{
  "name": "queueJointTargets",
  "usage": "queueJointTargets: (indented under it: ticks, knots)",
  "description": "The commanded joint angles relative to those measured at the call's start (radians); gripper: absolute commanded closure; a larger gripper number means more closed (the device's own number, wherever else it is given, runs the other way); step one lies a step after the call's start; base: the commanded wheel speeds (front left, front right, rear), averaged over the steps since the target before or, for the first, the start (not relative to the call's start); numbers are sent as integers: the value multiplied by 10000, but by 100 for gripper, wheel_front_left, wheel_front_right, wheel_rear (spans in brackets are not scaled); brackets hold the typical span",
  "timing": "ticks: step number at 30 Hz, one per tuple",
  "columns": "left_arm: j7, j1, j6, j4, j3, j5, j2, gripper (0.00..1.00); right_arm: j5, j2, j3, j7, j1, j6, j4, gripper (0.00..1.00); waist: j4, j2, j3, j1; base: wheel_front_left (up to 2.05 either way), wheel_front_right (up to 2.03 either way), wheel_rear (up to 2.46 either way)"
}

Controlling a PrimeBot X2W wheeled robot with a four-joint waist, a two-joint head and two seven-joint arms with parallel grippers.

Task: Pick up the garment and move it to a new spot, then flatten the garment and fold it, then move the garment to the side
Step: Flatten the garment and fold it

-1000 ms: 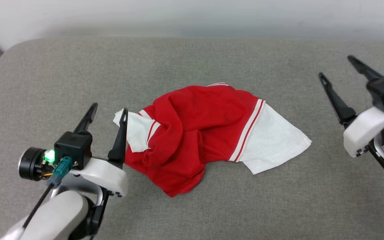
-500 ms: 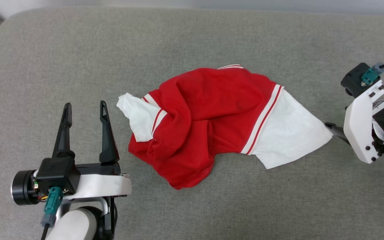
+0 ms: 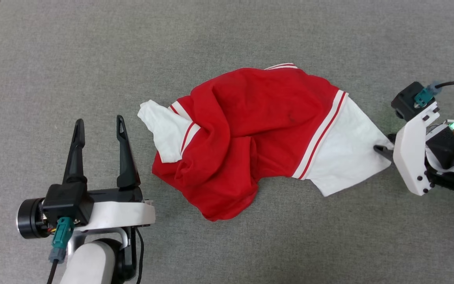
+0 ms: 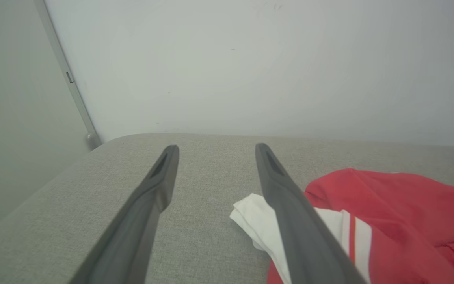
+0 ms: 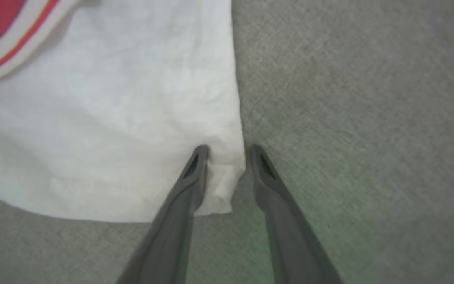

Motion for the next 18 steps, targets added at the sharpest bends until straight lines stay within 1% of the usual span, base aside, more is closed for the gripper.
queueJointTargets:
  ticks: [1,4,7,13,15,17,18]
  knots:
    - [-24,168,-87,63,114,85,-42,0,29,172,490,36,508,-6,313,100,-134,0,-167,1,0,0,0]
    - [-25,336,-363,155,441,324,-249,0,316,-419,392,-510,220,-9,159,100,-324,0,-510,1,0,0,0]
    - [-25,543,-607,225,704,510,-426,0,610,-1022,334,-811,185,-9,-22,100,-437,0,-826,1,0,0,0]
    - [-25,796,-1044,313,987,812,-714,0,1231,-2179,532,-518,962,-8,47,100,-444,0,-1092,1,0,0,0]
    - [-25,869,-1190,383,1070,879,-772,0,1411,-2219,480,-547,1256,-8,268,100,-458,0,-1105,1,0,0,0]
    - [-25,886,-1307,456,1139,957,-803,0,1659,-2011,356,-706,1603,-6,583,100,-487,0,-1149,1,0,0,0]
    - [-25,892,-1360,503,1167,1005,-815,0,1635,-1910,288,-897,1678,-6,688,42,-505,0,-1195,1,0,0,0]
